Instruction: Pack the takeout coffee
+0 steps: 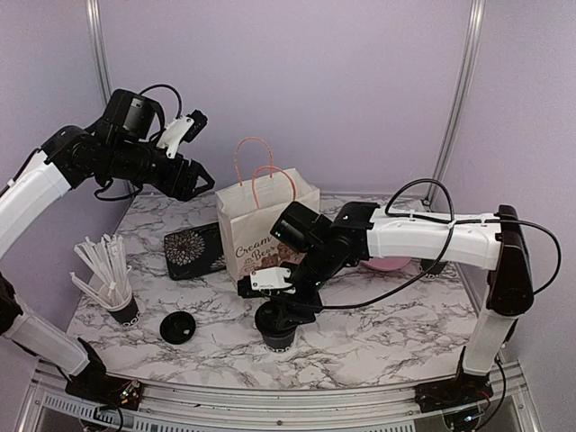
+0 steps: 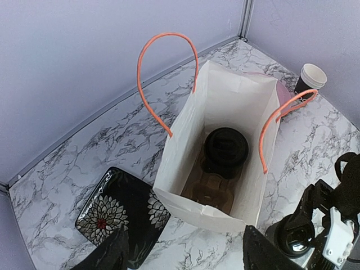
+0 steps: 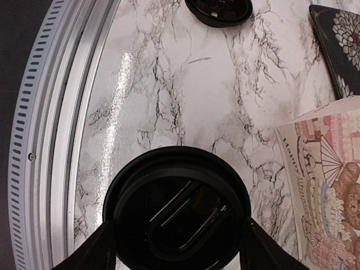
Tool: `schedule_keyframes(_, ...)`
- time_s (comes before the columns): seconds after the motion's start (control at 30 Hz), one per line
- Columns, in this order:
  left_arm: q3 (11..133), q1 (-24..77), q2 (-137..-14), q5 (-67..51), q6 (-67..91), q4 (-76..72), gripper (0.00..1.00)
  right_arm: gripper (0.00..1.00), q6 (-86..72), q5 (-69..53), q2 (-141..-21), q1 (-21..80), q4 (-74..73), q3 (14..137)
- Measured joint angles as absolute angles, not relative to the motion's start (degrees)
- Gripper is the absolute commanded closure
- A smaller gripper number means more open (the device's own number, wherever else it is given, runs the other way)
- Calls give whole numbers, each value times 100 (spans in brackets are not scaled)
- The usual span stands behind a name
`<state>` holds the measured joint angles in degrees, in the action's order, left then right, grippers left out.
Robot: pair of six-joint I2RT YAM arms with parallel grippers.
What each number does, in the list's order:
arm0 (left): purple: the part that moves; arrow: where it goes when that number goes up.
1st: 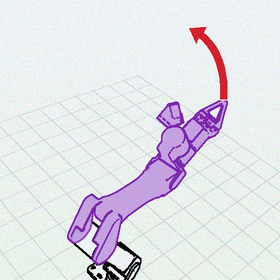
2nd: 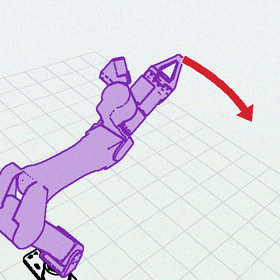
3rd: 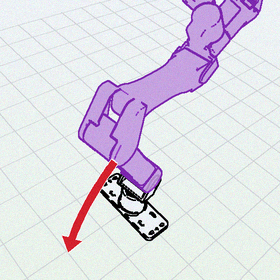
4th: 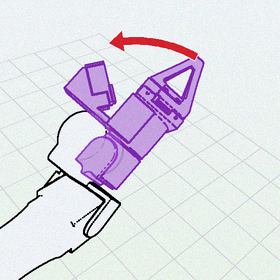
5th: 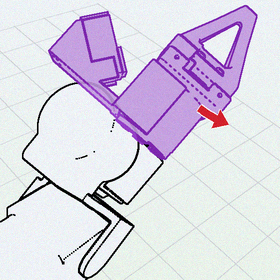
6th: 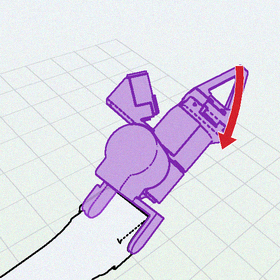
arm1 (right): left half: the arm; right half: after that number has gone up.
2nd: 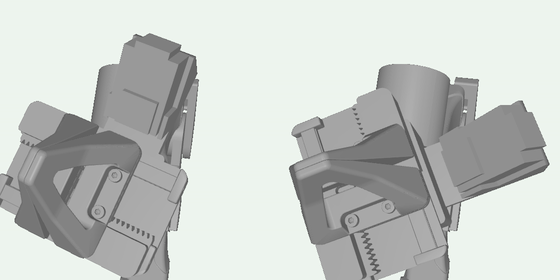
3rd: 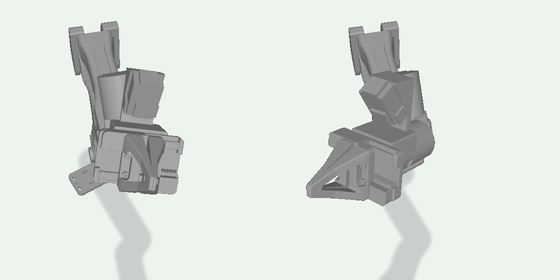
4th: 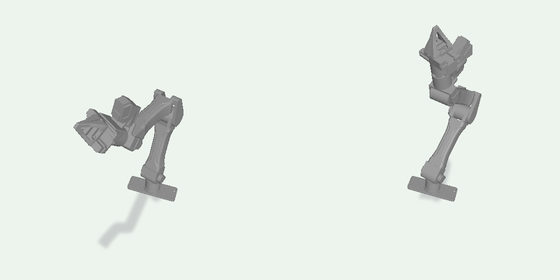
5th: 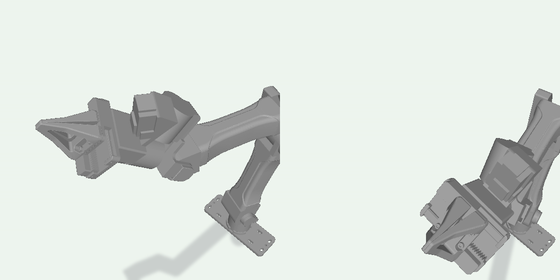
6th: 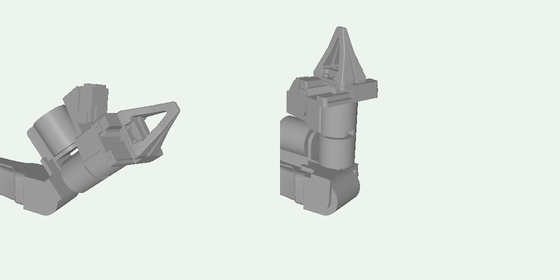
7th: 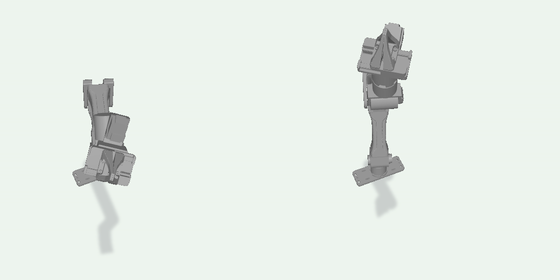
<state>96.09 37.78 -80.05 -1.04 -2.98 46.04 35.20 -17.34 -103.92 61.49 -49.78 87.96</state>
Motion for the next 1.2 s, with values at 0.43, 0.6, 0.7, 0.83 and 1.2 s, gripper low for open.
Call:
schedule_keyframes(0.43,8986,4401,-7583,-244,-703,5004,31,1,3677,-1743,-10210,6187,-5256,9028)
schedule_keyframes(0.6,9166,5599,-7745,-167,-770,5470,32,1,3977,-2141,-8930,5863,-5280,8624)
schedule_keyframes(0.7,9341,6014,-8007,-139,-794,5704,33,1,4084,-2375,-8110,5137,-5133,8064)
schedule_keyframes(0.83,9424,6462,-8562,3,-823,5894,32,1,4014,-2681,-7358,3964,-4515,6904)
schedule_keyframes(1.2,9904,6938,-10171,134,-1415,6099,25,2,3135,-3190,-6775,2152,-2541,4676)
